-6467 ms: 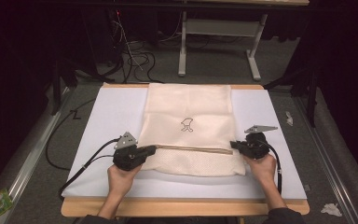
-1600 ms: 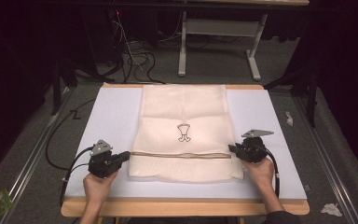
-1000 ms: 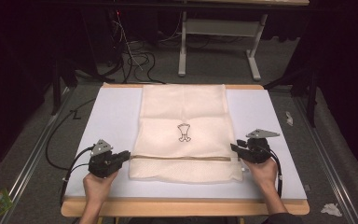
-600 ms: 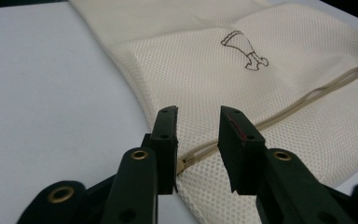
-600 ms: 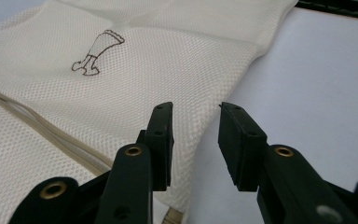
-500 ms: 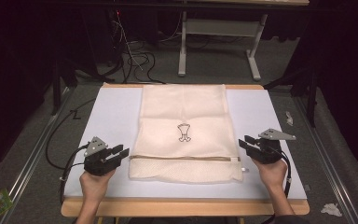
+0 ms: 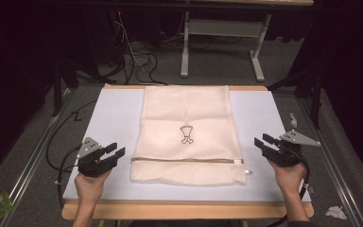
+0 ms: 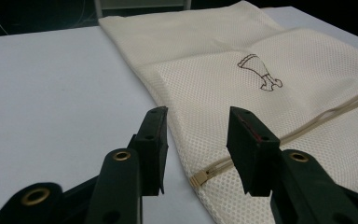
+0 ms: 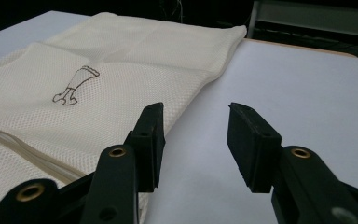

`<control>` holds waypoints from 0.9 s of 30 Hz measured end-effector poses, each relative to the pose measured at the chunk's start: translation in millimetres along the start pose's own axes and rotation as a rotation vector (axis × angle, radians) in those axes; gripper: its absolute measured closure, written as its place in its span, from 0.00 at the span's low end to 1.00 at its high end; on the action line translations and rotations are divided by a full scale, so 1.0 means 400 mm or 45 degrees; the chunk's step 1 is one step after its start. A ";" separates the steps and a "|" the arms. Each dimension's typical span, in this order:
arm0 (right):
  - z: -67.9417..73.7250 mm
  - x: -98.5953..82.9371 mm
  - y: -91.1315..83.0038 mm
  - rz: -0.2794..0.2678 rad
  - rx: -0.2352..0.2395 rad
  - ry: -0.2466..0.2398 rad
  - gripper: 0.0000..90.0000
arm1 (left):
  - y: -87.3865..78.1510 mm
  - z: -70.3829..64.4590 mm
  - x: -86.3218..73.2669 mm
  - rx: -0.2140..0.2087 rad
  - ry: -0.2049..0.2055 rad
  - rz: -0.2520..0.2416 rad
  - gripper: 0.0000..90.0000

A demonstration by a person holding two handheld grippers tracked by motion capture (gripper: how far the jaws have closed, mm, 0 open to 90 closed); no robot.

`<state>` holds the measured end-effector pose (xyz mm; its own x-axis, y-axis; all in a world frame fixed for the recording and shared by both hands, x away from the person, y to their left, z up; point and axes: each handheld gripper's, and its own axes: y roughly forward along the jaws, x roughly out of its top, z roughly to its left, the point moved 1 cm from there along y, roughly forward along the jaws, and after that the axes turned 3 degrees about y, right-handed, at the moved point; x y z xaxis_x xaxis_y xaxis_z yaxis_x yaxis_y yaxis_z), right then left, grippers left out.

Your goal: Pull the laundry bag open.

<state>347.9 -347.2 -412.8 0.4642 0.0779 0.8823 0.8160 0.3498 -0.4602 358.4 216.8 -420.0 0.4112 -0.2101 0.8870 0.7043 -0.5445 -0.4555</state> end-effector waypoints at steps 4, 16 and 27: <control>-0.014 -0.003 -0.012 -0.011 -0.011 0.012 0.63 | -0.006 0.010 -0.002 0.015 -0.005 -0.005 0.64; -0.055 -0.019 -0.042 -0.051 -0.057 0.055 0.60 | -0.021 0.039 -0.009 0.066 -0.042 -0.025 0.61; -0.093 -0.042 -0.053 -0.047 -0.081 0.148 0.56 | -0.015 0.061 -0.019 0.106 -0.075 -0.024 0.57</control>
<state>335.7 -390.8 -421.6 0.4670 -0.0441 0.8832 0.8519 0.2904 -0.4359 365.0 241.5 -425.7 0.4290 -0.1509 0.8906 0.7568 -0.4782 -0.4456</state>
